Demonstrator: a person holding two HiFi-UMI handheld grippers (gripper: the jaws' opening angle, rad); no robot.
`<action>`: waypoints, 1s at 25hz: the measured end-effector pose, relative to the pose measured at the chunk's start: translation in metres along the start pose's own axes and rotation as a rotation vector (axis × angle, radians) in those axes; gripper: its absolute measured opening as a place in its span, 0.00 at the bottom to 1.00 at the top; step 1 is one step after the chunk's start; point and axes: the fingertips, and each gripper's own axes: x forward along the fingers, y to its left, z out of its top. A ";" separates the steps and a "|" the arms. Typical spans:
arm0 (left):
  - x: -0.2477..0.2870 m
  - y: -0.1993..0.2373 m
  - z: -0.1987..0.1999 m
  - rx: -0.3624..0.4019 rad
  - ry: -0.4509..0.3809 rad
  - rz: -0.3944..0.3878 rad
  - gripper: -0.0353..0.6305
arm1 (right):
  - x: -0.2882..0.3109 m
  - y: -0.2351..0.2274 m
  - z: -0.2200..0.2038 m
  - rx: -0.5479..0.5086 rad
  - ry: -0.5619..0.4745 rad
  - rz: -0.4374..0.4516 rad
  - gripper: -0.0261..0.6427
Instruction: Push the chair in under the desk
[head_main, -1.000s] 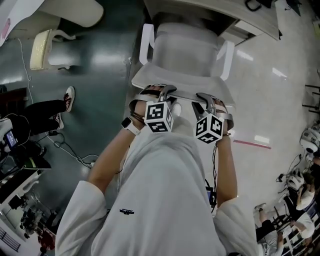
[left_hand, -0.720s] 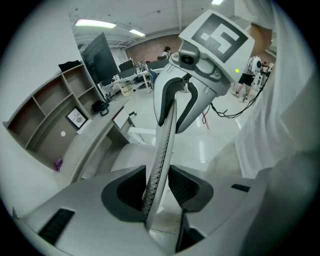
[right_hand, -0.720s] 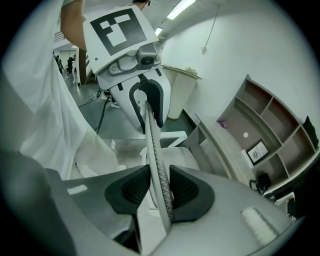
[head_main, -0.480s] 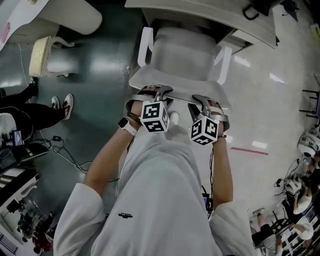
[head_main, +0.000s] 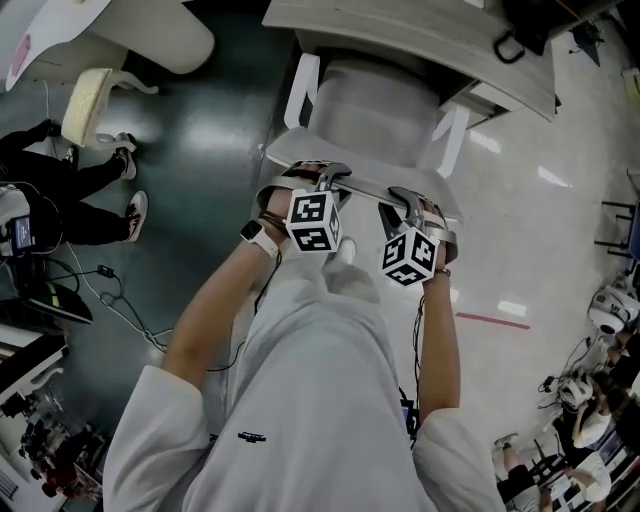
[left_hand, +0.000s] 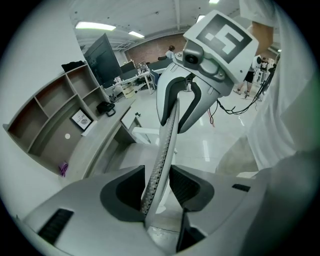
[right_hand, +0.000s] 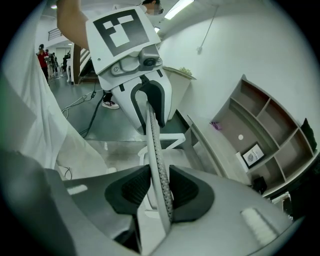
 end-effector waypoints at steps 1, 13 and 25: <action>0.001 0.005 0.000 -0.002 0.001 -0.004 0.29 | 0.002 -0.004 0.001 0.000 0.001 -0.006 0.23; 0.016 0.060 0.003 -0.002 -0.004 0.022 0.28 | 0.028 -0.057 0.010 -0.038 -0.017 -0.016 0.23; 0.015 0.072 -0.004 -0.028 0.010 0.018 0.28 | 0.035 -0.061 0.019 -0.074 -0.032 -0.018 0.22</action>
